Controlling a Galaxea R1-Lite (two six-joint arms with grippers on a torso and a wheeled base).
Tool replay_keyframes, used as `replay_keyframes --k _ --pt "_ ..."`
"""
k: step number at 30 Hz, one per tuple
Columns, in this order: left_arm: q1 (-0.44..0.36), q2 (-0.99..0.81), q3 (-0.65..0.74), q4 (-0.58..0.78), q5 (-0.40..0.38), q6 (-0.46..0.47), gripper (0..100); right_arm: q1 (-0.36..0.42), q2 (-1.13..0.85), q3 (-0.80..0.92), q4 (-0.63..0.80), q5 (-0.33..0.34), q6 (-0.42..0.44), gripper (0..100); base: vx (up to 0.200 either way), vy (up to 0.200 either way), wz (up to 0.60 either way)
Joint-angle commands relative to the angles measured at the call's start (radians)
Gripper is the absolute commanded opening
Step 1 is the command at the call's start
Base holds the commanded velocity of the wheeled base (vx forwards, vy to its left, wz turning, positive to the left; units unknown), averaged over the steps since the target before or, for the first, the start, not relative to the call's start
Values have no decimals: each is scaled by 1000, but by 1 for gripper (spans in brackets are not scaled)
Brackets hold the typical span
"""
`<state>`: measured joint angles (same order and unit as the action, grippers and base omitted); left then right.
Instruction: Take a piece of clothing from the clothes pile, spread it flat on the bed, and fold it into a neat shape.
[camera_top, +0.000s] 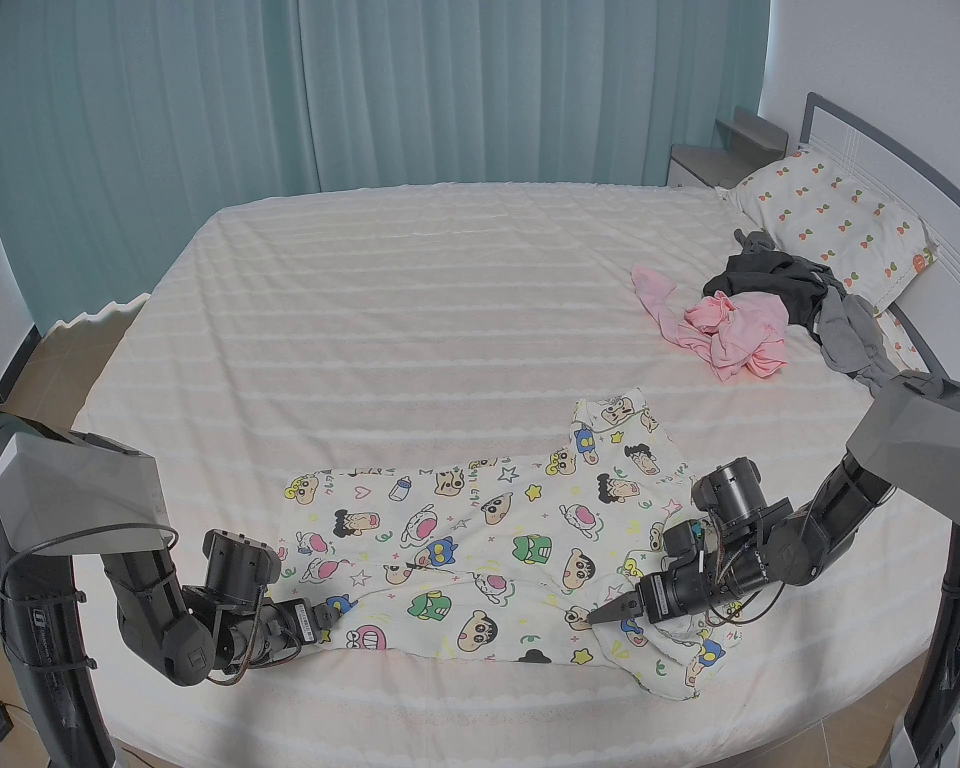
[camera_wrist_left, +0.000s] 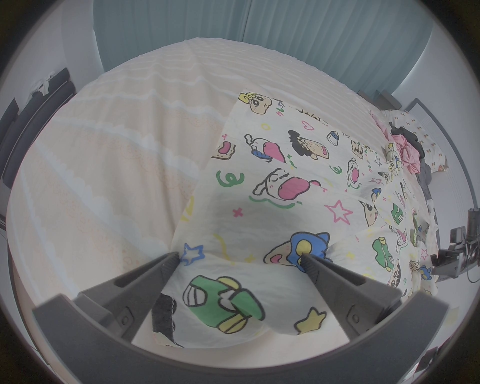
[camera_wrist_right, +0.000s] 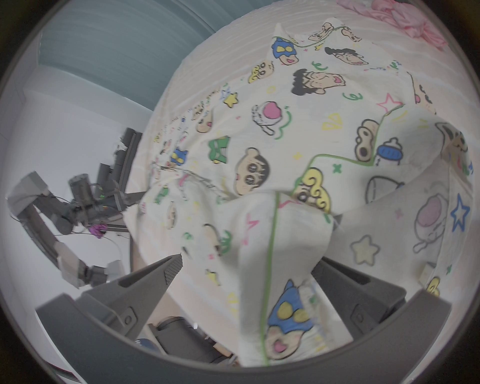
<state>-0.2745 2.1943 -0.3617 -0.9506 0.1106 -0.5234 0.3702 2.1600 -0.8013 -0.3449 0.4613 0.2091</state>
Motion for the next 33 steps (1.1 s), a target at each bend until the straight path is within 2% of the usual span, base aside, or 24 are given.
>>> replay_keyframes --k 1,2,3,6,11,17,26,30,33 --pt "0 -2 -2 0 0 0 100 -1 -95 31 -2 85 49 100 0 0 0" --pt "0 -2 -2 0 0 0 100 -1 -95 31 -2 85 49 100 0 0 0" --pt "0 -2 -2 0 0 0 100 -1 -127 40 -2 123 61 100 0 0 0" --pt "0 -2 -2 0 1 0 100 7 -155 54 -2 177 65 100 0 0 0" --pt "0 -2 -3 0 1 -1 100 39 -160 86 -2 200 64 100 0 0 0" --pt "0 -2 -3 0 1 -1 100 108 -152 125 -3 191 53 100 0 0 0" --pt "0 -2 -2 0 1 -1 100 162 -149 168 -2 186 53 100 0 0 0" --pt "0 -2 -2 0 1 -1 100 216 -204 237 -5 142 47 100 0 0 0" --pt "0 -1 -3 0 1 -1 100 216 -285 264 -5 134 47 100 0 0 0"
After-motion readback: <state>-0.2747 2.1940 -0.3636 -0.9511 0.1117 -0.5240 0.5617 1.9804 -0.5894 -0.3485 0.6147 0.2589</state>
